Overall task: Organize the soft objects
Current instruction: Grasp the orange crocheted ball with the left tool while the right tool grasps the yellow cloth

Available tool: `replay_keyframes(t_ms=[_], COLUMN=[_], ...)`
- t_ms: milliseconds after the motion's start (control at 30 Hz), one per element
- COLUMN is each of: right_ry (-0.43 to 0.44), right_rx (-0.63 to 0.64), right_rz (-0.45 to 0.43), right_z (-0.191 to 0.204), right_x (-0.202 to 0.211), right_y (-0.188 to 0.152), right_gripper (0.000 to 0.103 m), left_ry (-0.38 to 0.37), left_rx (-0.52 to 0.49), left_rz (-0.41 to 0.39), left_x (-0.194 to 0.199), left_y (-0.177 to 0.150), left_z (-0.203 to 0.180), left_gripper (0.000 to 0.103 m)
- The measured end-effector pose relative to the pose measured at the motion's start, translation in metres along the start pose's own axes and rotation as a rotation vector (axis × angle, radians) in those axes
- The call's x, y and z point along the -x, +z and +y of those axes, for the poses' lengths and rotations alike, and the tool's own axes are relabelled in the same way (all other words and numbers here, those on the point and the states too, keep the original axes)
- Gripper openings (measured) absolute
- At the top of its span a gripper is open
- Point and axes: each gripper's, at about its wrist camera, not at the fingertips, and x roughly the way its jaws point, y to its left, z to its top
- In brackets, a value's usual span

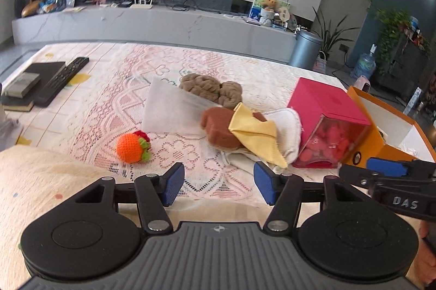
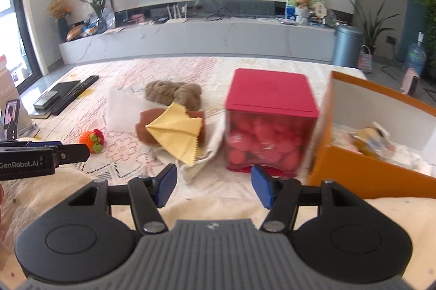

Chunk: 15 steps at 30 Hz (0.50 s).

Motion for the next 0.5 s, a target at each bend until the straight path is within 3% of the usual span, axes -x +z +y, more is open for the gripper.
replay_keyframes(t_ms=[167,500], right_ry=[0.033,0.098], right_rx=[0.051,0.132], right_rz=[0.012,0.018], right_z=[0.017,0.044], right_x=[-0.027,-0.083], right_y=[0.008,0.034], right_gripper=[0.060,0.060], left_ry=[0.011,0.165], left_rx=[0.037,0.135], left_rz=[0.024,0.060], left_x=[-0.012,-0.041], left_y=[0.003,0.035], left_z=[0.014,0.055], left_gripper=[0.069,0.069])
